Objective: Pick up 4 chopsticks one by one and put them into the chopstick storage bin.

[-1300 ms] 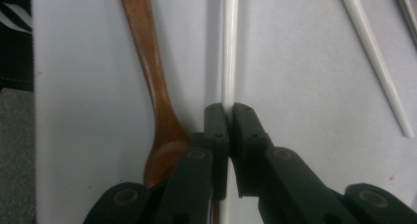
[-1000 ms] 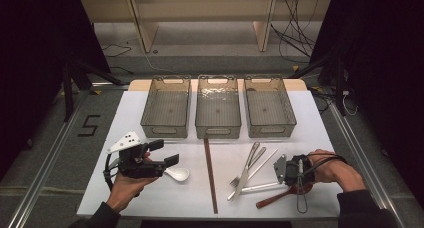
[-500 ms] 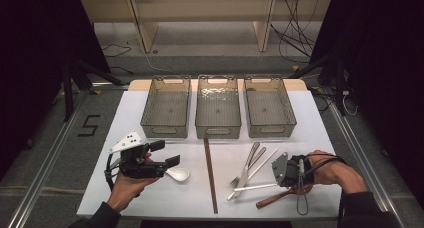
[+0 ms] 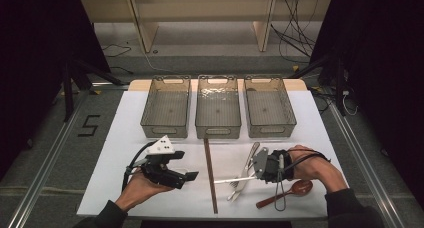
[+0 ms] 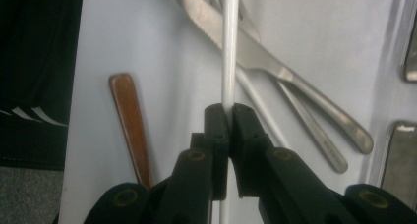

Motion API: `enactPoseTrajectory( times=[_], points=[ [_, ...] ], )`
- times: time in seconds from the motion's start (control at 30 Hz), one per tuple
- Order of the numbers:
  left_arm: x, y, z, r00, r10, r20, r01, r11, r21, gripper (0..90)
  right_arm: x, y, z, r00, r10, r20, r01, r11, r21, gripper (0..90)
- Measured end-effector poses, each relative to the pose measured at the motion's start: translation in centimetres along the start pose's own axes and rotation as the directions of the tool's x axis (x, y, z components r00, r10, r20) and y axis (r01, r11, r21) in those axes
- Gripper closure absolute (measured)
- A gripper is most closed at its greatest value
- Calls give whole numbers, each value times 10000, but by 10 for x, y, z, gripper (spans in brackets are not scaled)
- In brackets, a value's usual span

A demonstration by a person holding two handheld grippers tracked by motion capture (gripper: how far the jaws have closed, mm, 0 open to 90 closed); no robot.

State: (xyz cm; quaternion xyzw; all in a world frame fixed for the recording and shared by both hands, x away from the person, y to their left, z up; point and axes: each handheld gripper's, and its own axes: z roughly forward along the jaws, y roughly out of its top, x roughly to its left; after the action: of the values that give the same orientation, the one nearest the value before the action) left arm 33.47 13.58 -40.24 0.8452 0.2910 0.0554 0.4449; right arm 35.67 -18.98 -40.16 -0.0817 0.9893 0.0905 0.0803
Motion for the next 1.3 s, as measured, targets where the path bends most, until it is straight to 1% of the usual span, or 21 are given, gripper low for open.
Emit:
enactPoseTrajectory(
  times=[0.03,0.07,0.1,0.13,0.23,0.27,0.37,0.4,0.53,0.57,0.6,0.73,0.8,0.83,0.87,0.97,1.0,1.03,1.17,1.23,1.3],
  points=[
    [0,0,0,10000,0,0,0,10000,0,158,-1,3,0,10000,-86,4,86,10000,13,867],
    [-4,2,6,9998,150,91,-153,9993,333,159,-2,5,0,9998,-200,36,200,9998,14,866],
    [-6,3,10,9995,279,127,-285,9983,513,160,-3,7,1,9997,-230,60,230,9997,-3,866],
    [-8,4,13,9991,401,167,-411,9968,686,164,-3,10,1,9999,-148,46,148,9999,59,866],
    [-13,6,22,9968,728,337,-762,9906,1139,175,-2,16,1,9997,-246,49,245,9996,164,867],
    [-15,7,24,9962,772,395,-817,9886,1266,179,-2,18,2,9995,-302,80,301,9995,96,866],
    [-17,8,30,9941,910,590,-990,9835,1515,188,-2,24,3,9994,-350,29,349,9991,254,866],
    [-18,8,32,9933,972,630,-1061,9817,1581,193,-3,25,4,9991,-425,96,423,9990,158,866],
    [-22,10,39,9887,1205,891,-1351,9741,1816,226,-3,30,4,9990,-453,46,451,9985,308,866],
    [-22,10,39,9887,1205,891,-1351,9741,1816,233,-3,31,5,9990,-443,101,440,9987,260,866],
    [-24,10,42,9868,1324,936,-1486,9693,1960,240,-3,31,5,9990,-432,119,428,9987,271,866],
    [-26,11,47,9812,1669,972,-1846,9584,2175,282,-4,33,5,9995,-300,91,296,9990,328,866],
    [-28,11,51,9790,1774,1005,-1959,9549,2230,306,-4,34,5,9995,-311,82,307,9987,399,866],
    [-28,11,51,9790,1774,1005,-1959,9549,2230,318,-4,34,5,9995,-311,82,307,9987,399,866],
    [-28,12,53,9757,1896,1102,-2109,9488,2350,344,-5,34,5,9994,-320,137,315,9989,353,866],
    [-29,13,54,9746,1895,1196,-2135,9474,2384,415,-5,35,6,9992,-349,174,344,9990,270,866],
    [-30,14,55,9713,2004,1285,-2269,9426,2448,422,-5,36,6,9991,-376,178,371,9990,265,866],
    [-31,14,56,9708,1990,1336,-2269,9427,2446,427,-4,36,6,9993,-335,150,330,9990,292,866],
    [-33,15,61,9668,2094,1466,-2423,9334,2645,456,-3,39,6,9990,-389,204,382,9987,343,865],
    [-34,15,62,9656,2065,1582,-2434,9318,2694,489,-2,41,6,9989,-445,165,438,9982,417,866],
    [-34,16,63,9629,2149,1633,-2537,9272,2755,514,-2,42,7,9986,-492,207,484,9982,360,866]
  ],
)
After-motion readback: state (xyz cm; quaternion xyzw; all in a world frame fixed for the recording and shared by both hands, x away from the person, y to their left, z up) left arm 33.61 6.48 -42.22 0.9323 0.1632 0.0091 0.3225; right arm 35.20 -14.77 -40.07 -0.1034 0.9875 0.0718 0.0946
